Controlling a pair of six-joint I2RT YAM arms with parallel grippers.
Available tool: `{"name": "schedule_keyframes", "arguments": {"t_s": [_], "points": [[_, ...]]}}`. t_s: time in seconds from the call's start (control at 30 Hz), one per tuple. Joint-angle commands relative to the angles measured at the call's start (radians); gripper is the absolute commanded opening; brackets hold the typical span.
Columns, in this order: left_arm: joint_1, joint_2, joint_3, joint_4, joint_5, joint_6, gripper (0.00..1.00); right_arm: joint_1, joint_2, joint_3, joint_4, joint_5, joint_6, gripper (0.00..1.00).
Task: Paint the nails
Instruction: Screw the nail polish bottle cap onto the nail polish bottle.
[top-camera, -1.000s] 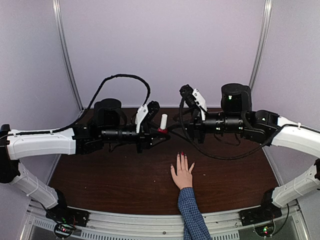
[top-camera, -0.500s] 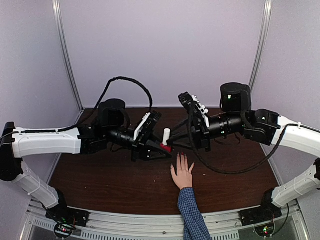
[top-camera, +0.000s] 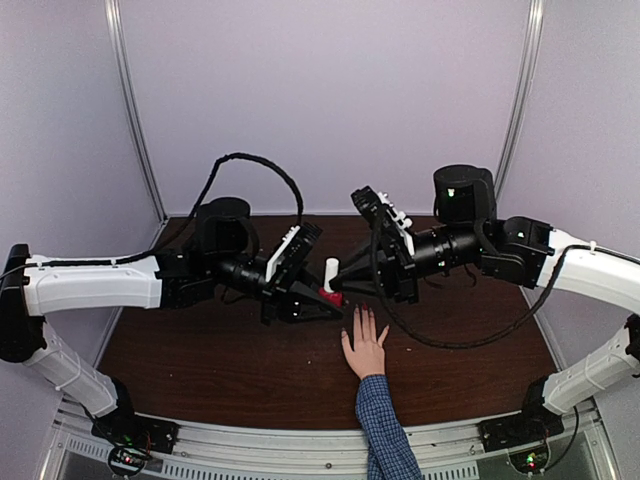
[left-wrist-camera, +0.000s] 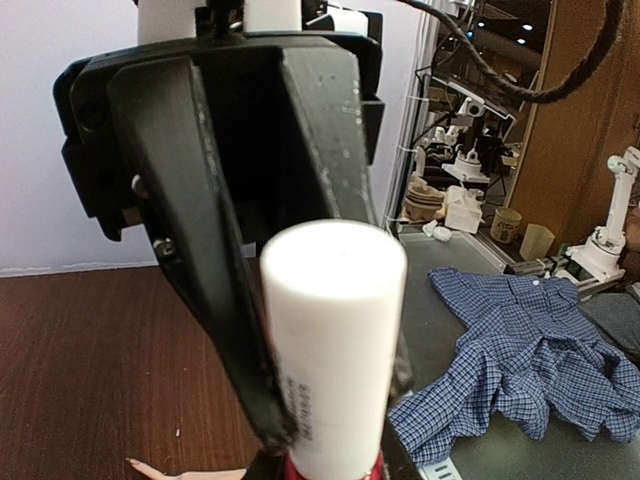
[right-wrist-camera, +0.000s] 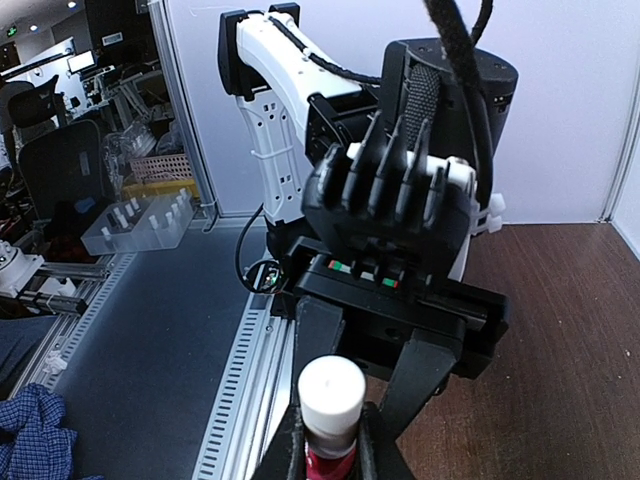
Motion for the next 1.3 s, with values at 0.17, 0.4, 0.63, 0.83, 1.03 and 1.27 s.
{"name": "schedule_keyframes", "arguments": {"t_s": [0.17, 0.4, 0.63, 0.83, 1.03, 1.27], "points": [[0.006, -0.068, -0.023, 0.045, -0.314, 0.010, 0.00, 0.011, -0.001, 0.011, -0.032, 0.109, -0.001, 0.00], [0.007, -0.089, -0.043, 0.055, -0.467, -0.010, 0.00, 0.011, 0.004, 0.012, -0.036, 0.266, 0.011, 0.00], [0.007, -0.101, -0.058, 0.067, -0.623, -0.014, 0.00, 0.011, 0.025, 0.015, -0.010, 0.416, 0.079, 0.00], [0.005, -0.106, -0.085, 0.105, -0.758, -0.029, 0.00, 0.019, 0.033, -0.025, 0.065, 0.542, 0.177, 0.00], [-0.023, -0.050, -0.037, 0.065, -0.951, -0.002, 0.00, 0.042, 0.077, -0.020, 0.090, 0.680, 0.234, 0.00], [-0.035, -0.029, -0.015, 0.044, -1.037, 0.007, 0.00, 0.047, 0.097, -0.001, 0.076, 0.758, 0.264, 0.00]]}}
